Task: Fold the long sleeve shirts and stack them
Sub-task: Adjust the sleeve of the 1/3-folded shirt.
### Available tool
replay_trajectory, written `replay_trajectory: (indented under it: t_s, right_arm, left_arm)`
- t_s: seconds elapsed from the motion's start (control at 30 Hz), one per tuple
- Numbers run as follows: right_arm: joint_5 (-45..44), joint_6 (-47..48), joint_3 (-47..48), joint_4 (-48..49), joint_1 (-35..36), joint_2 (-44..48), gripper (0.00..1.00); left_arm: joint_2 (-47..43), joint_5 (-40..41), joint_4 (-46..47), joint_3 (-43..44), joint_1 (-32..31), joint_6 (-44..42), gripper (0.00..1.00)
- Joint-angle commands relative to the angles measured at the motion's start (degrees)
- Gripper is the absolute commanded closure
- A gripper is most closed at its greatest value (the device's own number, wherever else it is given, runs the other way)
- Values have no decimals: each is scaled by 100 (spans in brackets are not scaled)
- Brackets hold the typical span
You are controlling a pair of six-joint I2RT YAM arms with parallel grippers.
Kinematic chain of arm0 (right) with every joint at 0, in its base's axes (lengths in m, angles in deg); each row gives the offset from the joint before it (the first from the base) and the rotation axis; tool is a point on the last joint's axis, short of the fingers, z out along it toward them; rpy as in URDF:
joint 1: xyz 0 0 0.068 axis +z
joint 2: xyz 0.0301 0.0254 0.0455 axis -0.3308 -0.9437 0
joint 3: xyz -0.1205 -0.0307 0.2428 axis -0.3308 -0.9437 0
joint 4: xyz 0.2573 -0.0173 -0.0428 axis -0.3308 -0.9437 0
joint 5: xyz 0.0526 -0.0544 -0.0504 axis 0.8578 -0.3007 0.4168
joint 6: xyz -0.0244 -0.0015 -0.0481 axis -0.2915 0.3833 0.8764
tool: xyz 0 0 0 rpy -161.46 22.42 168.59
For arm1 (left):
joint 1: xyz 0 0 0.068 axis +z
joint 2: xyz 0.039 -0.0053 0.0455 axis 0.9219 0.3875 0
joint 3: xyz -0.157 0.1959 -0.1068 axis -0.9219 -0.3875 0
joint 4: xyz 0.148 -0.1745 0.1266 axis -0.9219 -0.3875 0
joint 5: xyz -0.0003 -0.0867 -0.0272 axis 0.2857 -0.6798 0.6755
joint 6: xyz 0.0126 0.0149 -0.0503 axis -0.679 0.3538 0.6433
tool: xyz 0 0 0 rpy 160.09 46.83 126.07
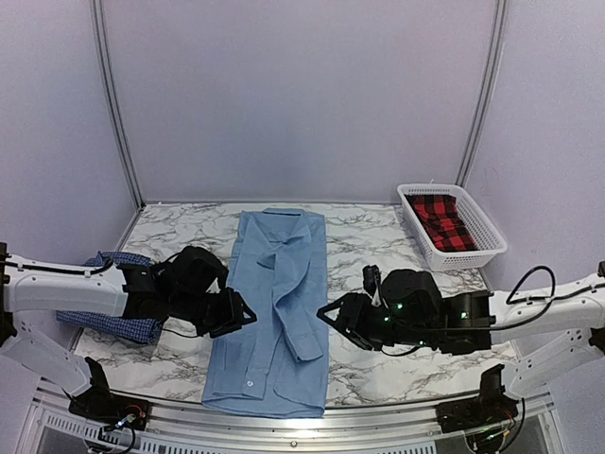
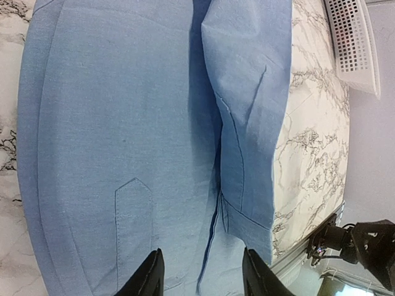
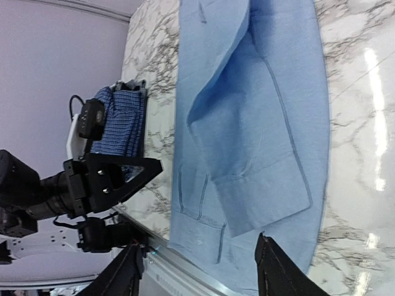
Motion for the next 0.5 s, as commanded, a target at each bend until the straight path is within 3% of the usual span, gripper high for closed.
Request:
replay_trajectory:
  t_s: [0.0,0.13,0.2,0.3,0.47]
  right_arm:
    - [-491,1336,228,-1554,-120,223,37]
    - [133,2786,944,-1674,-267,-527,37]
    - [33,3186,1781,-2059,-65,-1309,38]
    - [-233,3555,2701,-2609,236,-2293,37]
    - [-223,3722,3446,-3051,478,-3360,37]
  left_arm:
    - [-69,-196,110,-71,28,-90,55]
    - [24,-272,108,-54,-14,-135,55]
    - [15,-243,109,-76,-24,-108,56]
    - [-113,-126,98,-158,-16,-61,56]
    - [-458,71,-22,-359,-3,48,56]
